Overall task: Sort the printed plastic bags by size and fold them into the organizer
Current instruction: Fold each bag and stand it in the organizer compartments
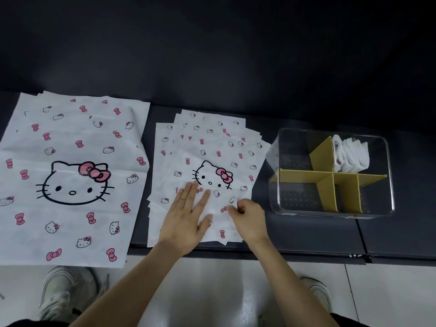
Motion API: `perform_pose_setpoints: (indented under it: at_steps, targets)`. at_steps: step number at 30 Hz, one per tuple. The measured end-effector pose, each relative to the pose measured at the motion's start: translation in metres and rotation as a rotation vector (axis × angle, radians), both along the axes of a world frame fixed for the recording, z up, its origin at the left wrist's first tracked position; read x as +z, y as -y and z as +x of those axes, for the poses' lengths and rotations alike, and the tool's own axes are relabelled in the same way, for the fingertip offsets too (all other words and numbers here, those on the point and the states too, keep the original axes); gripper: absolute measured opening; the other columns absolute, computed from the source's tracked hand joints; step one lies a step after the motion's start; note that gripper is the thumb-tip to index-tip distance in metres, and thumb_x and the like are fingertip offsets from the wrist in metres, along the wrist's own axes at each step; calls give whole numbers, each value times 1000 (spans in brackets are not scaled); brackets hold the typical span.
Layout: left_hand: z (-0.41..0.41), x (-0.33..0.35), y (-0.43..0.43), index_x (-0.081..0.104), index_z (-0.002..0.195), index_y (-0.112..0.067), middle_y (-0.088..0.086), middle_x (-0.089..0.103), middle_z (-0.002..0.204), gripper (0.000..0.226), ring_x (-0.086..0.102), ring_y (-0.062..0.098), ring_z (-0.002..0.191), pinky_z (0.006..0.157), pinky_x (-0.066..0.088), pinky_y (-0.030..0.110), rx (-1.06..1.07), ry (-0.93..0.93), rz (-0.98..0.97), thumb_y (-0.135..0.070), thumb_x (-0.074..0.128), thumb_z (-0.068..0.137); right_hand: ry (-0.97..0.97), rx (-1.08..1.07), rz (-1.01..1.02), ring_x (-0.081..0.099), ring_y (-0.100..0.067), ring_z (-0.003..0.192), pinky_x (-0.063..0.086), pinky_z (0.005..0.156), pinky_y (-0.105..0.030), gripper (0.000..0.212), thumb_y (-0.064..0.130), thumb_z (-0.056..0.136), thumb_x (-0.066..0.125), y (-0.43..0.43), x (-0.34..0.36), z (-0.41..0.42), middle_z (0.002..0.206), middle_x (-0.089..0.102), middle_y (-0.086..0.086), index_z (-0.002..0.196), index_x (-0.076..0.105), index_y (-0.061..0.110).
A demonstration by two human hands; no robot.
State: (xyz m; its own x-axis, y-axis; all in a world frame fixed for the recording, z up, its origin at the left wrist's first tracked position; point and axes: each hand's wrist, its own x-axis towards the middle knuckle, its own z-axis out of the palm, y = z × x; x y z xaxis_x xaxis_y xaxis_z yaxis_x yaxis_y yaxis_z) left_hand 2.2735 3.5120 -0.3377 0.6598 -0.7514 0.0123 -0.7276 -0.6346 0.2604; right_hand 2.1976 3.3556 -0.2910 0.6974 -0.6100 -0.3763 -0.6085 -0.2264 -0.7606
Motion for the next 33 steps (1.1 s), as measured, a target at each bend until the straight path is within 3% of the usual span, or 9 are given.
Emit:
perform_pose_setpoints:
  at_steps: [3,6,9,12,15,22,25,28,33]
  targets:
    - [-1,2,1,33,147,-24,22,21,153,63,16,32,144,116,13,43,-19,14,-18,-61,22,96,85,-69,53,50,-14,55,46,58,-32,23,13,81,69,1,0,-6,56,53,12,67,52,19]
    - [-1,1,2,37,145,-27,22,20,153,67,16,34,144,115,15,46,-15,17,-44,-67,24,93,156,8,-520,62,-20,85,53,69,-33,37,27,79,71,-6,-2,-6,95,65,0,112,59,15]
    - [-1,-2,2,39,144,-27,22,21,153,69,16,34,144,115,15,47,-18,12,-63,-69,26,92,135,293,-862,55,-27,106,50,85,-41,47,41,86,48,-10,-17,3,119,59,-12,128,50,21]
    - [0,-1,2,37,145,-28,22,20,154,70,14,32,144,115,14,46,-12,14,-43,-70,25,91,46,403,-876,50,-29,118,45,97,-47,46,40,93,38,-1,-34,-4,128,56,-15,132,49,18]
    - [0,-1,2,33,147,-30,20,17,155,70,12,31,145,116,11,44,-6,17,-26,-71,23,91,22,386,-860,57,-27,104,50,87,-40,47,35,89,40,8,-27,-6,116,61,-10,128,51,11]
    - [22,2,-3,24,149,-34,18,16,156,69,11,28,145,117,6,37,-191,43,-2,-71,23,91,-247,363,-295,56,-21,113,44,84,-28,40,26,87,61,25,9,22,121,60,-2,125,53,13]
    - [32,2,-5,26,148,-35,16,15,157,67,8,26,146,118,6,37,-284,35,-39,-70,28,91,-343,436,-375,58,-22,101,37,61,-24,4,29,83,61,23,22,22,96,63,1,83,63,26]
    - [35,7,-3,46,139,-29,14,24,155,62,17,27,145,117,11,41,-331,25,-113,-65,41,88,-329,462,-434,54,-22,84,31,53,-26,34,16,79,58,15,23,15,77,49,2,55,36,25]
    - [5,21,-13,66,112,-20,1,59,116,37,53,15,107,92,45,31,-217,-230,-402,-29,56,78,-125,-59,400,62,-18,45,43,38,-23,15,-13,77,50,-3,26,-5,83,62,-17,82,54,0]
